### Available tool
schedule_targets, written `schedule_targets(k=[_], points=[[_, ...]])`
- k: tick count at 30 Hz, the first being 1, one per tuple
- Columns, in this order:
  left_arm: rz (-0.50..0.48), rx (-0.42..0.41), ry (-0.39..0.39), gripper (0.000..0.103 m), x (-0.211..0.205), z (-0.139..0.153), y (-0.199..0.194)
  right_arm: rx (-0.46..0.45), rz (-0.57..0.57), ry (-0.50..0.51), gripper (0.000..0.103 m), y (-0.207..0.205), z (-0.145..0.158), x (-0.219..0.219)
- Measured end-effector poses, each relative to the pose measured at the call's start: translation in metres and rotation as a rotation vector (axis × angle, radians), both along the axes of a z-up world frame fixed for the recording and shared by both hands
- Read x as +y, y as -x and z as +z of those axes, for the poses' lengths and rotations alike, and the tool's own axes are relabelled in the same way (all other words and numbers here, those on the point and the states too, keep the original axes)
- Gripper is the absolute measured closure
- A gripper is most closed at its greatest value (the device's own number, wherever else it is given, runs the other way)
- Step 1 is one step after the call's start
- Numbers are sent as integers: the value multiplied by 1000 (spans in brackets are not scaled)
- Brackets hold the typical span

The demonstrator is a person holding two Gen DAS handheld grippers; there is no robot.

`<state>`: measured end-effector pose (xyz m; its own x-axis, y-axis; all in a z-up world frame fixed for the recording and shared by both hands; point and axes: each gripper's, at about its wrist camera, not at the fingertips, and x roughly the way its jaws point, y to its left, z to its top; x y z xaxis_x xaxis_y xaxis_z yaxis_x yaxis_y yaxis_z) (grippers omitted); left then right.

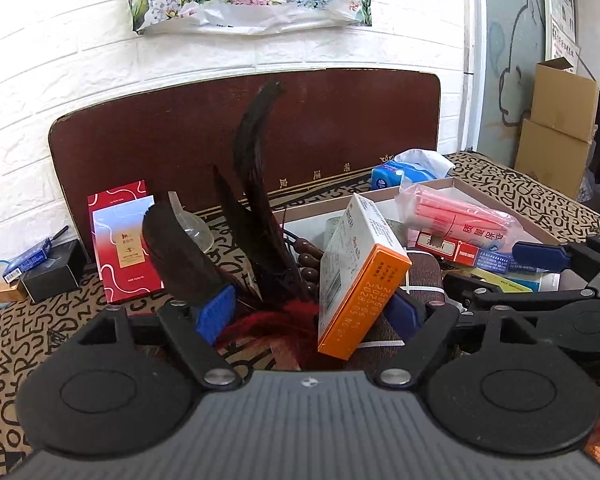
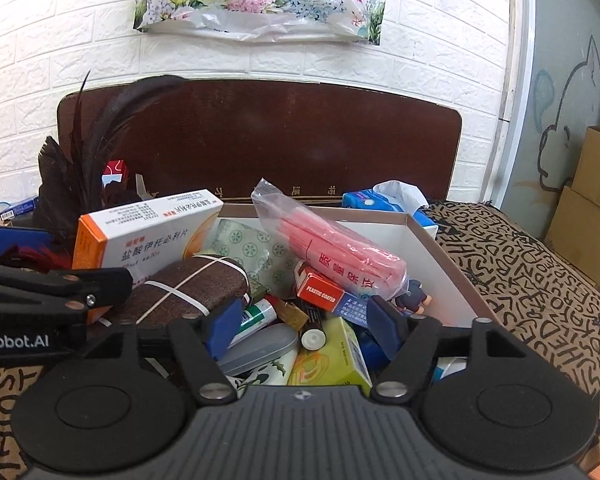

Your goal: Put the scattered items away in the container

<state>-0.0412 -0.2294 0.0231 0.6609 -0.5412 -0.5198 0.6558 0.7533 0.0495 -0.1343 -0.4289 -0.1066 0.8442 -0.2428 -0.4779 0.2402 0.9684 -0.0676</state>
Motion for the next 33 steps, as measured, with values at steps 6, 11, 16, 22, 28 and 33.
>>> schedule_targets(k=[6,11,16,22,28,33], points=[[6,4,1,20,1,-1,0,-2,0,6,29,2,1,3],[11,0,6,19,7,1,3,-3,-1,17,28,3,4,9],[34,-7,24,19,19,6,4,-13,6,41,23,3,12,22],[78,-15,48,18,42,13,-2,-35,18,70,14,0,24,48],[149,-11,78,16,71,21,-9,-60,44,104,10,-5,38,79],[231,-22,93,16,98,28,-17,-70,91,139,10,-16,50,113]])
